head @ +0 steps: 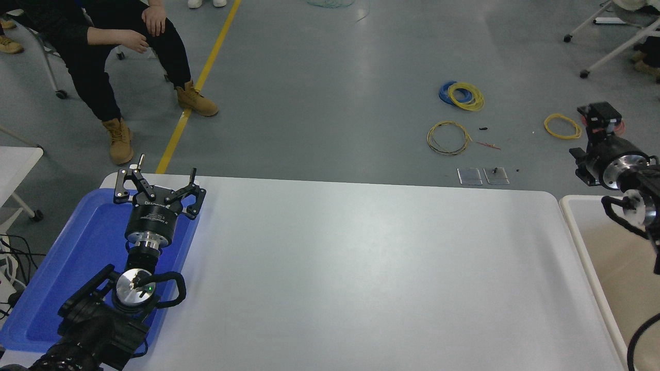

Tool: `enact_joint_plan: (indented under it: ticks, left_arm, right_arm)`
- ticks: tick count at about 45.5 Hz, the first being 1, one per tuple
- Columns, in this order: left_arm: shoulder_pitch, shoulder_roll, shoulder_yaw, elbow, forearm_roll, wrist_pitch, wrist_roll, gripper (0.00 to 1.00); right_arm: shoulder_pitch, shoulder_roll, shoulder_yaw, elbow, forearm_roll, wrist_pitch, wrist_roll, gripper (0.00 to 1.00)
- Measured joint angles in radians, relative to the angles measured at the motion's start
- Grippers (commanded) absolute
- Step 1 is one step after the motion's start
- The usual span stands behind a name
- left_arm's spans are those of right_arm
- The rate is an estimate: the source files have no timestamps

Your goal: Pick up paper ball place in dustbin

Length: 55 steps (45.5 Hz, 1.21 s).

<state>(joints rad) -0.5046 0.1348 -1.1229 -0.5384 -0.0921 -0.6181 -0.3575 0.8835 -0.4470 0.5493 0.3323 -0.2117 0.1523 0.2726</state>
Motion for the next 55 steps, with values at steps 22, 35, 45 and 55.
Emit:
enact_joint_plan:
  ticks: [22,35,45,55]
  left_arm:
    - [0.0,0.0,0.0,0.0,0.0,0.0,0.0,1.0]
    - [0.0,0.0,0.0,0.0,0.0,0.0,0.0,1.0]
    - [0.0,-0.001,0.0,0.0,0.0,0.0,0.0,1.0]
    - [0.0,0.0,0.0,0.0,0.0,0.0,0.0,1.0]
  right_arm:
    - [-0.168,0.025,0.306,0.152,-0.001,0.034,0.204,1.0]
    - [-0.279,0.073,0.396,0.171,-0.001,0.109,0.264,1.0]
    - [-0.326,0.105,0.418,0.175,-0.001,0.133,0.278,1.0]
    - [-0.346,0.12,0.425,0.176,-0.002,0.154,0.282,1.0]
